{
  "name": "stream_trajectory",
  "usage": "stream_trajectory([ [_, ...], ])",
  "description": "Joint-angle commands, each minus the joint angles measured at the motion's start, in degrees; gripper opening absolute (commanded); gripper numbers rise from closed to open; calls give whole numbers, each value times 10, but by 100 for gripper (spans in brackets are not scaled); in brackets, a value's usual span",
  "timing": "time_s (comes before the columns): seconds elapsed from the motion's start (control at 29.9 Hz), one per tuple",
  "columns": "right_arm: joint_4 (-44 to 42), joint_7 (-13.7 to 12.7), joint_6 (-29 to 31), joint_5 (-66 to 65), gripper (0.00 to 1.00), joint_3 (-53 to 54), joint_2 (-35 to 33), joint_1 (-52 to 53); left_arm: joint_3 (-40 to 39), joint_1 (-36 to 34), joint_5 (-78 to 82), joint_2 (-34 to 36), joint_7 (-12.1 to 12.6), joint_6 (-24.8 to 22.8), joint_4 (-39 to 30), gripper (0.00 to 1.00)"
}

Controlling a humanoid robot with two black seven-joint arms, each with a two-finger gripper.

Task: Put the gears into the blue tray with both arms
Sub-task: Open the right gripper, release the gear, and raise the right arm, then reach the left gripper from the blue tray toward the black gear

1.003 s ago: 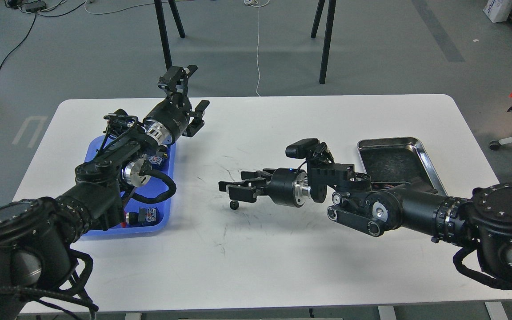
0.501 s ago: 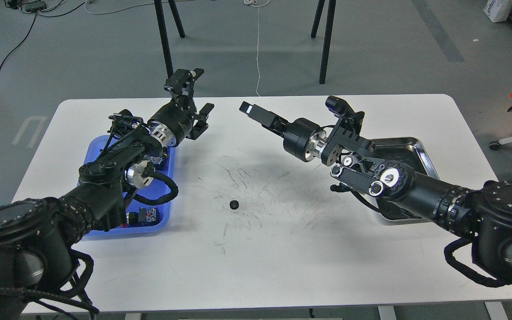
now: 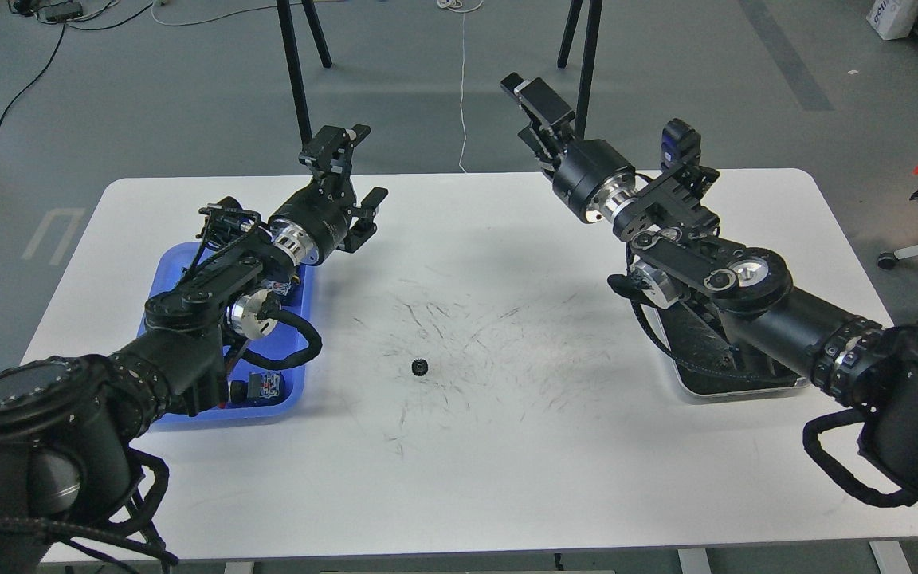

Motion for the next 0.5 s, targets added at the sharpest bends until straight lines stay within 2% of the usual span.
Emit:
stream_trajectory([
  [0.0,1,0,4,79,97,3,-37,7,25,-1,10,1,0,-4,-2,100],
  [0.33,-1,0,3,146,97,13,-82,13,50,-4,148,1,0,-8,-10,100],
  [0.47,-1,0,3,146,97,13,-94,13,51,-5,245,8,0,-8,-64,100],
])
